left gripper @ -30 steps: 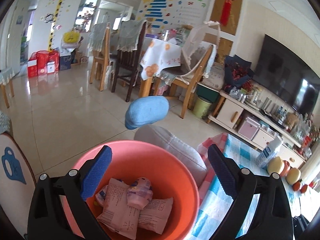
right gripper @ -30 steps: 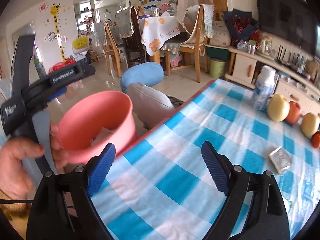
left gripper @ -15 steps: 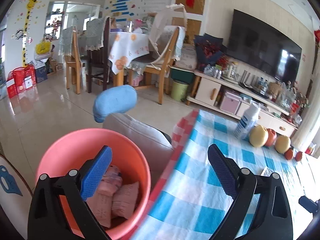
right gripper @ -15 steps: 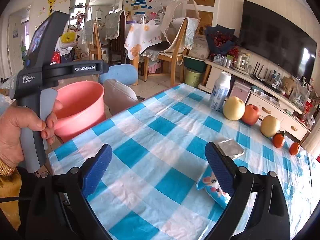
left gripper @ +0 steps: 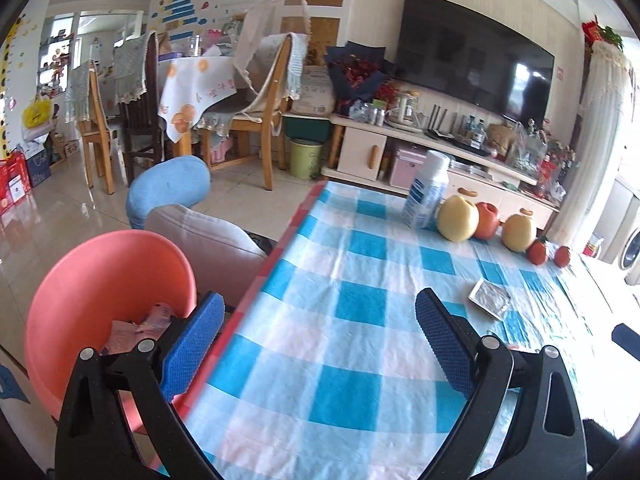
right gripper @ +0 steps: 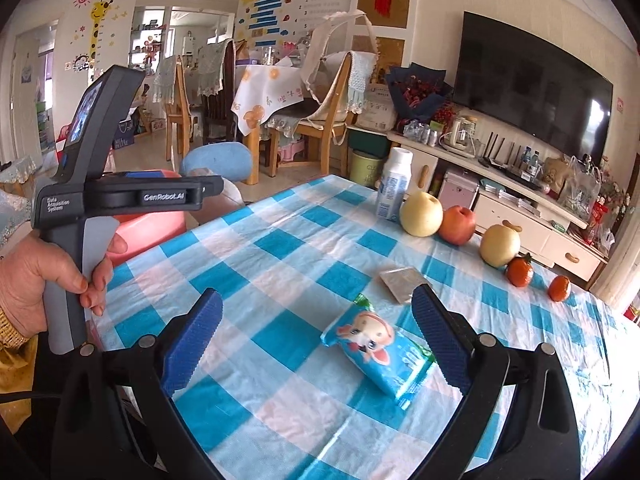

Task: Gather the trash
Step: 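Move both grippers from the bucket back toward the table, then grasp the blue cartoon-cow wet-wipe pack with the right gripper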

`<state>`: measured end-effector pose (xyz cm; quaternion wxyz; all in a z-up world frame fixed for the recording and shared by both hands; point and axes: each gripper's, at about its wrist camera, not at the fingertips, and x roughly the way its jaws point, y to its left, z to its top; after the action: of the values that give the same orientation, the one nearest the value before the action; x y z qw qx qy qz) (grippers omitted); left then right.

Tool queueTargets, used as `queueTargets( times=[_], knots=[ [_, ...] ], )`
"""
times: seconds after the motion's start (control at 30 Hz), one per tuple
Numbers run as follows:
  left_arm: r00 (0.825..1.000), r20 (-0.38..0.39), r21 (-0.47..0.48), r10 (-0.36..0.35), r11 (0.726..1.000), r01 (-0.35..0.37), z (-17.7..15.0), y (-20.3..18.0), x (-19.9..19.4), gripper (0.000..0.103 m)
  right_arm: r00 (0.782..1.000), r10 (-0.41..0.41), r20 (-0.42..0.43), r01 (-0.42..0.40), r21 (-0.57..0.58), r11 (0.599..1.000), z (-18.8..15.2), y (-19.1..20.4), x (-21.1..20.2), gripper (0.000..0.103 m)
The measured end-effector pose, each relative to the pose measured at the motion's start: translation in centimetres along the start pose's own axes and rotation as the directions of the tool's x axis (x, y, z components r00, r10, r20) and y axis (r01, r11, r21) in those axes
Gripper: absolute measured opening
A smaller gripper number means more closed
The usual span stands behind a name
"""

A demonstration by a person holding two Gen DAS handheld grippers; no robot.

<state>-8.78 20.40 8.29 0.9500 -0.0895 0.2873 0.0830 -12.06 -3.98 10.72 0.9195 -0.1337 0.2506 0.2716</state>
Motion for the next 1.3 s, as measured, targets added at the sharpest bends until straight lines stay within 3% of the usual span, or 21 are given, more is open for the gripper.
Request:
queueTargets(
  times=[0.1, 0.37, 0.57, 0.9, 1.17, 1.3],
  knots=[
    [1.0, -0.006, 0.03, -0.019, 0.999, 0.019, -0.9, -1.9, -0.2, 0.095, 1.0, -0.017, 0.015, 0.017, 0.014, 1.0, -0.7, -1.5, -0.8, 0.099],
    [0.999, -0.045, 0.218, -0.005, 0.976, 0.014, -3.7, -7.8, -0.4, 0.095, 0.997, -0.076, 0.028, 0.075, 0.06, 0.995, -2.2, -5.4, -2.3, 0.099],
    [0.998, -0.062, 0.281, -0.03, 0.958, 0.047, -5.4, -10.7, -1.0, 0.095, 0.993, -0.093, 0.066, 0.087, 0.088, 0.992, -2.7, -8.3, -3.9, 0.099],
    [0.987, -0.119, 0.327, -0.11, 0.934, 0.143, -7.0, -14.6, -1.8, 0.095, 0.997, 0.034, 0.064, -0.041, 0.119, 0.992, -4.0, -11.3, -4.7, 0.099],
    [0.973, -0.154, 0.349, -0.171, 0.912, 0.216, -7.0, -16.3, -2.3, 0.095, 0.997, 0.05, -0.065, -0.037, 0.185, 0.982, -5.8, -14.7, -2.2, 0.099],
    [0.971, -0.166, 0.343, -0.174, 0.913, 0.223, -6.5, -15.6, -2.0, 0.095, 0.988, 0.113, -0.107, -0.082, 0.255, 0.964, -6.3, -16.6, 0.1, 0.099]
  ],
)
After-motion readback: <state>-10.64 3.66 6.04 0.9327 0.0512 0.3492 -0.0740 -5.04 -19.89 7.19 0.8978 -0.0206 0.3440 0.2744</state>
